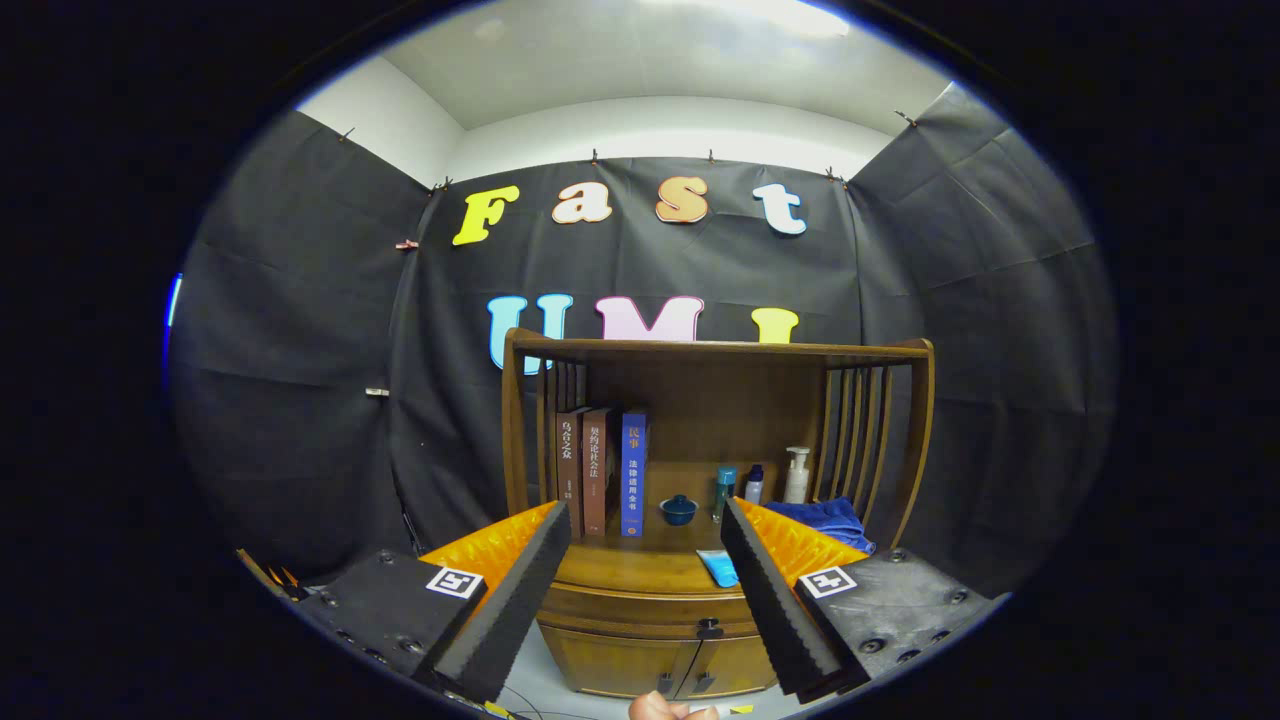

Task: Pull open the drawer, take out the items inside it, and place them on the countertop above the cabinet.

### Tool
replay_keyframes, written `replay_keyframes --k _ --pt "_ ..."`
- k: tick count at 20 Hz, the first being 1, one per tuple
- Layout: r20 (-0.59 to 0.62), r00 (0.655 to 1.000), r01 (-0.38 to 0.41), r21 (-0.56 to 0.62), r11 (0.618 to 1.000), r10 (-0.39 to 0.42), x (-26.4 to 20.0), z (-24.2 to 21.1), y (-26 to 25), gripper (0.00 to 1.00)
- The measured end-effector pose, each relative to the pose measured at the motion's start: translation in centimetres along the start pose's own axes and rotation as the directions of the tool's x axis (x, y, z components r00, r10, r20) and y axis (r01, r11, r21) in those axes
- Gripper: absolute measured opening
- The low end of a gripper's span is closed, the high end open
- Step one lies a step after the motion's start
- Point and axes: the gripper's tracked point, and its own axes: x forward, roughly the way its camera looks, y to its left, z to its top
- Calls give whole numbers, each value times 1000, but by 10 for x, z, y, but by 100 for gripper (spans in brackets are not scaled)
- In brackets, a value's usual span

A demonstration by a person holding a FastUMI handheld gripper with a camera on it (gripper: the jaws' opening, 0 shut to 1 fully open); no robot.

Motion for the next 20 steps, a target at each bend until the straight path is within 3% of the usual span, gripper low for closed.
replay_keyframes --k 20 --pt "2 1000 2 -31 1000 -2 -3 0 3 99"
